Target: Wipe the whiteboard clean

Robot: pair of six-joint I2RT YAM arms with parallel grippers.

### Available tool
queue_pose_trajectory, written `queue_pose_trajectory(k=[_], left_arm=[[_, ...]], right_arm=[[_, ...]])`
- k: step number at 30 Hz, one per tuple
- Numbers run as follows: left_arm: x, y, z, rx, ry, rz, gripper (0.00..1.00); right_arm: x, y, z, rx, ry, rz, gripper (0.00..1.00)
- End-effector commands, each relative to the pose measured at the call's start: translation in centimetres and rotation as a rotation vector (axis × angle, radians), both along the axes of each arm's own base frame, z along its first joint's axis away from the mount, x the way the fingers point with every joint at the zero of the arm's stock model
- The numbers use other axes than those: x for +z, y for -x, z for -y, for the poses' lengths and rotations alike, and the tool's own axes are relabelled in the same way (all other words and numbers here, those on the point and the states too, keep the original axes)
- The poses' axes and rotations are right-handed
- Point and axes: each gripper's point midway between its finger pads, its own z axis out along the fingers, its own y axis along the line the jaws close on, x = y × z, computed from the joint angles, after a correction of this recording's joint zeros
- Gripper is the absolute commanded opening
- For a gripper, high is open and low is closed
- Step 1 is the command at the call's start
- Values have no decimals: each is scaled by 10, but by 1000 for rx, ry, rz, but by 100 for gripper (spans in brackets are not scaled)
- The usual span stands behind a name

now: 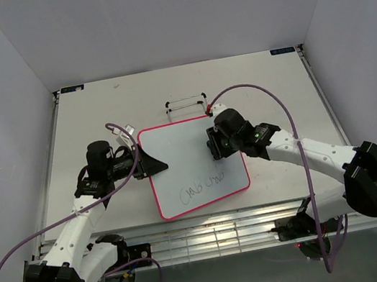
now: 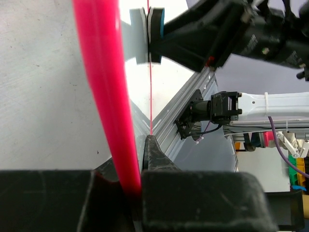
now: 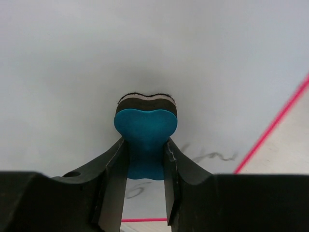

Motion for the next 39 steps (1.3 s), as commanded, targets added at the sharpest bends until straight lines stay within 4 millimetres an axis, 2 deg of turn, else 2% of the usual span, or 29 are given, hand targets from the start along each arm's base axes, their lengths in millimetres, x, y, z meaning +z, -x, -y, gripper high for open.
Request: queue_pose_trajectory(k=[1, 3, 5, 6, 7, 9, 10, 12, 14, 15, 18, 20, 23, 26, 29, 30, 31, 33, 34, 38, 39], left_arm=[[9, 15, 8, -123, 3, 126, 0], [8, 15, 8, -119, 1, 125, 0], [8, 15, 7, -119, 0, 124, 0], [7, 15, 7, -116, -4, 120, 0], [7, 14, 7, -114, -5, 123, 0], [7, 14, 6, -105, -11, 127, 0], [7, 14, 6, -106, -11, 125, 0], [5, 15, 6, -110, -10, 117, 0], [5, 16, 7, -119, -7, 115, 0], [4, 16, 7, -121, -7, 113, 0], [4, 17, 7, -121, -7, 113, 0], [3, 17, 7, -121, -7, 111, 0], [2, 17, 7, -122, -8, 105, 0], [1, 16, 7, -124, -9, 99, 0], [0, 17, 7, -124, -9, 99, 0], [1, 17, 7, -122, -8, 101, 0], [1, 17, 7, -123, -8, 101, 0], [0, 17, 7, -127, -8, 96, 0], [0, 17, 7, -128, -7, 96, 0], [0, 17, 7, -129, -7, 92, 0], [-1, 16, 8, -129, -7, 92, 0]], right_arm=[[38, 42, -80, 275, -283, 23, 14], [49, 62, -101, 369, -350, 32, 14], [43, 68, -98, 385, -349, 18, 14], [34, 59, -86, 330, -306, 36, 14], [12, 57, -70, 288, -254, 15, 14], [-3, 41, -35, 193, -247, -3, 13], [-28, 45, -15, 153, -211, -38, 13], [-37, 33, 15, 70, -202, -32, 13], [-55, 38, 36, 40, -197, -69, 13], [-60, 29, 52, -12, -195, -75, 13], [-82, 25, 85, -121, -185, -150, 13], [-91, 26, 96, -149, -166, -189, 13], [-88, 25, 95, -128, -165, -186, 13], [-76, 10, 100, -147, -126, -150, 12], [-51, 2, 85, -92, -183, -125, 10], [-41, 6, 69, -25, -249, -131, 8], [-27, 0, 57, 12, -293, -93, 8], [-18, 5, 36, 77, -321, -103, 8], [-9, 0, 25, 104, -331, -94, 8], [10, 16, -27, 256, -334, -70, 8], [11, 16, -31, 266, -334, -70, 8]])
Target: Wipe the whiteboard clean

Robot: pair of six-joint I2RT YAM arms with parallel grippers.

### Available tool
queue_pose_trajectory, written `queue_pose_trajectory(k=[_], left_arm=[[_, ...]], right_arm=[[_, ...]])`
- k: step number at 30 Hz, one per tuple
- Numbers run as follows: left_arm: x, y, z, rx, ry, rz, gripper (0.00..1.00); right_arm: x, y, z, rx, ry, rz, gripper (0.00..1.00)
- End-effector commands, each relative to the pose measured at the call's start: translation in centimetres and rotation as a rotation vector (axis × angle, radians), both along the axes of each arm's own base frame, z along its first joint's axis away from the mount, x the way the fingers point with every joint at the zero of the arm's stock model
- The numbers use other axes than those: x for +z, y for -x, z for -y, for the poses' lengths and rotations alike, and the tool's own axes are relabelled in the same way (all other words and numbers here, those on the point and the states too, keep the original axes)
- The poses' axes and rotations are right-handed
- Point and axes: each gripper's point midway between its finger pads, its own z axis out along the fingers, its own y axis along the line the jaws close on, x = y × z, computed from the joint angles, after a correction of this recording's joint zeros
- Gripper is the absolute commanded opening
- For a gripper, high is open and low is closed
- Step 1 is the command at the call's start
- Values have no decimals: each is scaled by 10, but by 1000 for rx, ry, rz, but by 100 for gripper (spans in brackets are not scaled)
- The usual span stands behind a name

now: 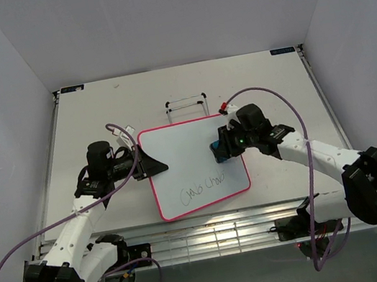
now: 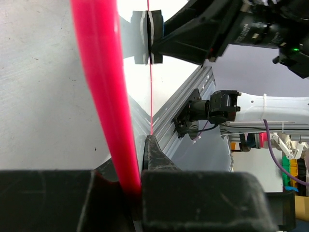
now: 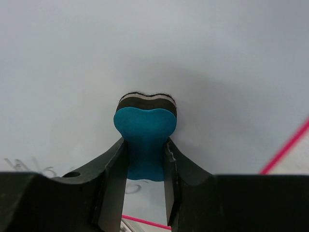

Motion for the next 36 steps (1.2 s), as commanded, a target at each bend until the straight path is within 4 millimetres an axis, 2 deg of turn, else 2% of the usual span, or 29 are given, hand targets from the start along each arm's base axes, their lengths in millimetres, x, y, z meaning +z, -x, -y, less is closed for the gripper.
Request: queue_pose_trajectory(k=[1, 4, 5, 7, 8, 9, 11, 13, 16, 17, 19, 20, 22, 23, 25, 26, 27, 28, 29, 30, 31, 32, 33, 36], left_arm=[[3, 14, 8, -138, -3, 128, 0], [3, 14, 8, -132, -4, 132, 0], [2, 14, 7, -131, -5, 130, 0], [3, 14, 7, -128, -6, 137, 0], [4, 14, 7, -129, -5, 137, 0], [4, 14, 7, -129, -5, 137, 0], [4, 13, 7, -131, -5, 138, 0], [4, 13, 8, -131, -5, 136, 0], [3, 13, 8, -134, -4, 131, 0], [2, 12, 8, -132, -6, 129, 0], [1, 12, 8, -126, -8, 125, 0], [0, 11, 7, -122, -11, 124, 0], [0, 10, 7, -115, -13, 122, 0], [0, 9, 7, -111, -14, 118, 0], [-3, 9, 7, -107, -17, 107, 0], [-3, 8, 7, -104, -17, 104, 0], [-4, 8, 6, -100, -20, 102, 0], [-4, 7, 6, -92, -23, 104, 0], [-4, 7, 6, -88, -24, 105, 0], [-4, 7, 5, -85, -25, 104, 0], [-4, 6, 5, -81, -27, 103, 0], [-6, 6, 5, -80, -29, 100, 0], [-6, 6, 5, -80, -30, 99, 0], [-8, 6, 5, -82, -34, 89, 0]], right_arm=[[27, 7, -44, 134, -81, 54, 8], [14, -9, -21, 39, -9, 81, 8], [0, -15, 0, -17, 22, 49, 8], [-15, -20, 25, -79, 59, 22, 8], [-22, -27, 46, -146, 85, 14, 8], [-36, -21, 62, -177, 130, -26, 8], [-45, -23, 85, -238, 192, -38, 8], [-48, -17, 90, -235, 205, -48, 8], [-36, -12, 70, -152, 119, -14, 8], [-30, -4, 53, -86, 72, -4, 8], [-11, 3, 31, -19, -5, 75, 8], [-4, 16, 12, 53, -27, 106, 8], [13, 27, -11, 114, -76, 183, 8], [18, 44, -31, 188, -95, 195, 8], [22, 59, -50, 232, -118, 204, 8], [31, 74, -69, 286, -147, 227, 8], [35, 82, -80, 309, -162, 230, 8], [33, 89, -90, 317, -169, 211, 8], [47, 106, -109, 359, -194, 242, 8], [50, 114, -120, 375, -196, 248, 8], [47, 120, -130, 377, -179, 242, 8], [49, 135, -141, 393, -163, 256, 8], [58, 137, -149, 381, -147, 264, 8], [46, 138, -149, 319, -81, 221, 8]])
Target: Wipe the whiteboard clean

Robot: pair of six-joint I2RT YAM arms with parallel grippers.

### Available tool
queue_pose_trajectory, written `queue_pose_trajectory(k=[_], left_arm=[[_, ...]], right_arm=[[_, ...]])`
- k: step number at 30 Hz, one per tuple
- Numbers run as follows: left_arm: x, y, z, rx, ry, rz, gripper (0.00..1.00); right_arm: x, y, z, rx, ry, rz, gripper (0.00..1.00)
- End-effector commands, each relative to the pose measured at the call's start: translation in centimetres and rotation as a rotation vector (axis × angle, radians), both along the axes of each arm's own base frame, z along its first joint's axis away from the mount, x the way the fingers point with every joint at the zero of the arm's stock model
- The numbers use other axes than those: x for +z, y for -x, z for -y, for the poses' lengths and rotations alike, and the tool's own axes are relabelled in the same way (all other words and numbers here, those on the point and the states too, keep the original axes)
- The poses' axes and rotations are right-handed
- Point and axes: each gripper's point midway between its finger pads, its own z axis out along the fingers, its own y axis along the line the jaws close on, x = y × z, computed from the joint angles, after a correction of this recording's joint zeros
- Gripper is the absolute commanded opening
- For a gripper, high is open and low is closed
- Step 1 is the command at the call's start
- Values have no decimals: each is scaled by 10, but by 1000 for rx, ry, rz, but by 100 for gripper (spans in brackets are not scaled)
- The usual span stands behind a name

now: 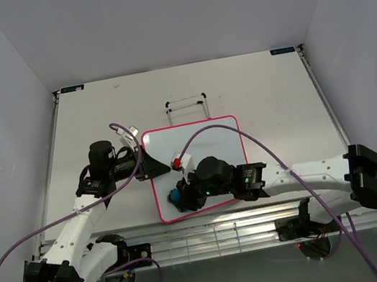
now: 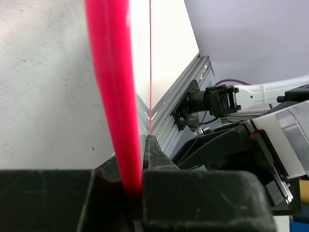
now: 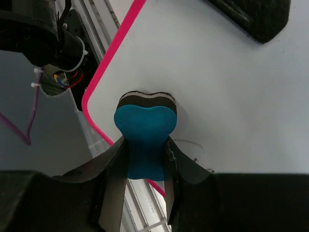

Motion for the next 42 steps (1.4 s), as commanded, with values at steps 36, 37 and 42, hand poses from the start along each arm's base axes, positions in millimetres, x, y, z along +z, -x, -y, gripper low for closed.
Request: queue_pose_trajectory(k=[36, 37, 42], left_arm=[[-12, -1, -1, -12, -50, 39, 0], [-12, -1, -1, -12, -49, 42, 0], [-12, 1, -1, -13, -48, 42, 0]], right_arm=[[2, -10, -12, -345, 74, 184, 8], [-2, -24, -2, -413, 98, 187, 8], [-45, -55, 92, -640, 317, 173, 8]])
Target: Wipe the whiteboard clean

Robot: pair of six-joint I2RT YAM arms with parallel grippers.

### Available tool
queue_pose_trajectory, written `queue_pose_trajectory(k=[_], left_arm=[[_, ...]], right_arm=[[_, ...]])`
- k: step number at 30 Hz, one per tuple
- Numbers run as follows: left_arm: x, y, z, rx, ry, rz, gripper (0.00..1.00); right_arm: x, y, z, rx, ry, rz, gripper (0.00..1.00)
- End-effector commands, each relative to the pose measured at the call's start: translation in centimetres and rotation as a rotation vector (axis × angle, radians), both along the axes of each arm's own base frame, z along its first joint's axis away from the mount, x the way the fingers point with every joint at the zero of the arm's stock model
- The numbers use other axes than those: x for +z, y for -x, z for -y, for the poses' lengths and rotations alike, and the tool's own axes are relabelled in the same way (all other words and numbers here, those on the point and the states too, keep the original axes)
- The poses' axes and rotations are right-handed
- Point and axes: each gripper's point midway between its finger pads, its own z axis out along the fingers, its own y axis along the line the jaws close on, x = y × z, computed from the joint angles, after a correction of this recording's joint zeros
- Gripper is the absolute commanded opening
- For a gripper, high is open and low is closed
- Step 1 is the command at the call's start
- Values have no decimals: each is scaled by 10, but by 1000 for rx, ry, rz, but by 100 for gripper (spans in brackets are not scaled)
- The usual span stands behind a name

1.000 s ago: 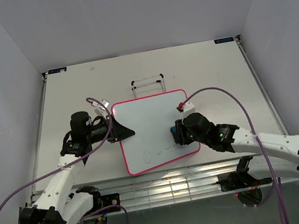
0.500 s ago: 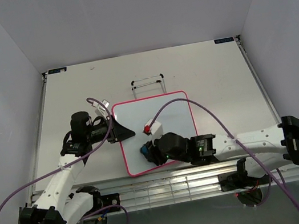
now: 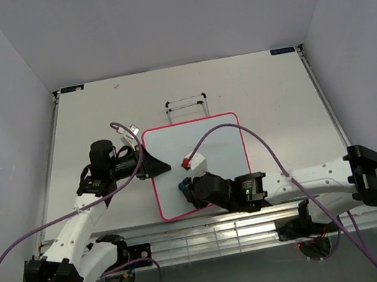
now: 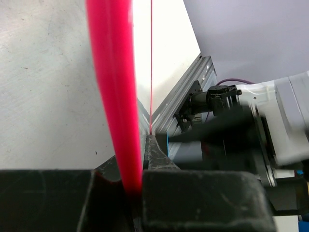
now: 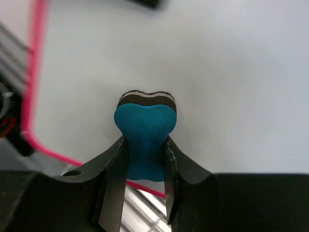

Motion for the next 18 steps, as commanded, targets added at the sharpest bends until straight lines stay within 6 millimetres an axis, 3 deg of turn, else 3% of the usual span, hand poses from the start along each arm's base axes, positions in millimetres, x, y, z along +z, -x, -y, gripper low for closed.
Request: queue_pose_trajectory(k=[1, 4, 6, 8, 9, 12, 13, 15, 16, 18], left_arm=[[-11, 2, -4, 8, -44, 15, 0], [-11, 2, -4, 6, -44, 15, 0], [-12, 2, -3, 5, -44, 8, 0], [-12, 1, -3, 5, -45, 7, 0], [-12, 1, -3, 5, -45, 7, 0], [-14, 1, -3, 8, -48, 0, 0], [-14, 0, -3, 9, -48, 0, 0], [-14, 0, -3, 11, -49, -1, 0], [-14, 0, -4, 10, -50, -1, 0], [-15, 0, -4, 10, -50, -2, 0]], right_arm=[[-39, -47, 97, -318, 223, 29, 8], [-48, -49, 129, -398, 261, 15, 8], [-44, -49, 128, -399, 252, 11, 8], [-38, -48, 114, -351, 245, 11, 8], [-26, -46, 93, -312, 201, 19, 8], [-15, -30, 50, -172, 196, 45, 8], [6, -25, 24, -126, 133, 48, 8], [9, -9, -4, -33, 144, 70, 8], [26, -1, -25, 11, 92, 73, 8], [24, 13, -45, 79, 111, 86, 8]])
